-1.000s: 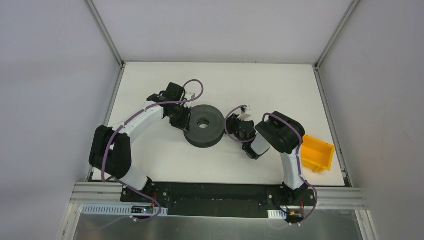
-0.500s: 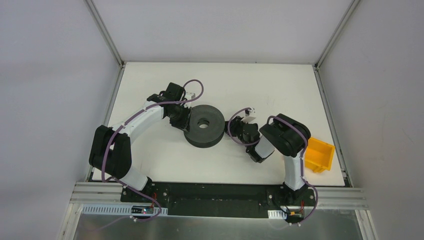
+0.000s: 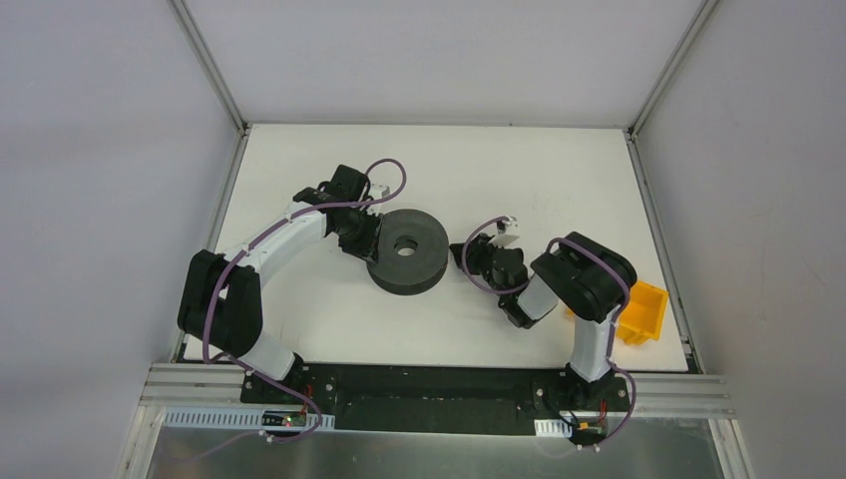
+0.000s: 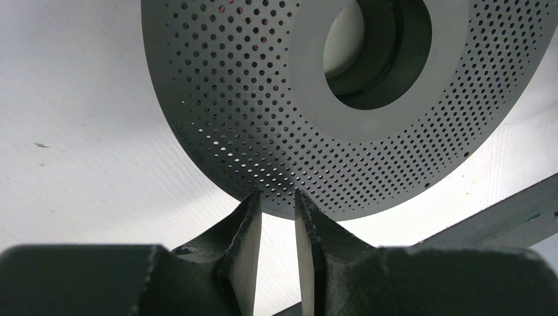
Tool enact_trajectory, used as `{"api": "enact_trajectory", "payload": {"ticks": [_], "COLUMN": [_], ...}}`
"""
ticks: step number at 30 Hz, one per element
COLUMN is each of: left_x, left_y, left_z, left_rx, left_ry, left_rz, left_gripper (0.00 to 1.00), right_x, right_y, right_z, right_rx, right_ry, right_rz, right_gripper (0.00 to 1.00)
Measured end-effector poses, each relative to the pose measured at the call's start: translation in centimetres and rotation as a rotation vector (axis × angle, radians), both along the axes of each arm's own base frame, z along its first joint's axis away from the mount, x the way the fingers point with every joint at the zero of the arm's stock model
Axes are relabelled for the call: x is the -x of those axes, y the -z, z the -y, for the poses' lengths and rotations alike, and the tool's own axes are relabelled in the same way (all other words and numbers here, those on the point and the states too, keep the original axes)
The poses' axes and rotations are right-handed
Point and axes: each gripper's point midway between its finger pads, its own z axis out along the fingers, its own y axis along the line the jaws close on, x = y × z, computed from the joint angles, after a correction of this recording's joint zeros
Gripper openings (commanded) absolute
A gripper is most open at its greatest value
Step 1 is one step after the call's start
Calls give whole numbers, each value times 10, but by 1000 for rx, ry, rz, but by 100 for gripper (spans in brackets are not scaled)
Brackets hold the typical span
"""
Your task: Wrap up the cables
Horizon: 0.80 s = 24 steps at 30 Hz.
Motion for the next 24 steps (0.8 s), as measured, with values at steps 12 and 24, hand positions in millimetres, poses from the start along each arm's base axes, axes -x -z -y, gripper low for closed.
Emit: {"api": "enact_trajectory", "payload": {"ticks": [12,24], "left_x": [0,0], "left_y": [0,0], "left_z": [0,0], "left_rx": [0,0], "left_ry": [0,0], "left_rz": [0,0], "left_gripper": [24,24], "right_x": [6,33], "right_y": [-45,-11], "right_z": [14,-14], "right_rx": [-82,-169], "right_ry": [80,41], "right_rz": [-237,-505], "right_gripper": [15,18]}}
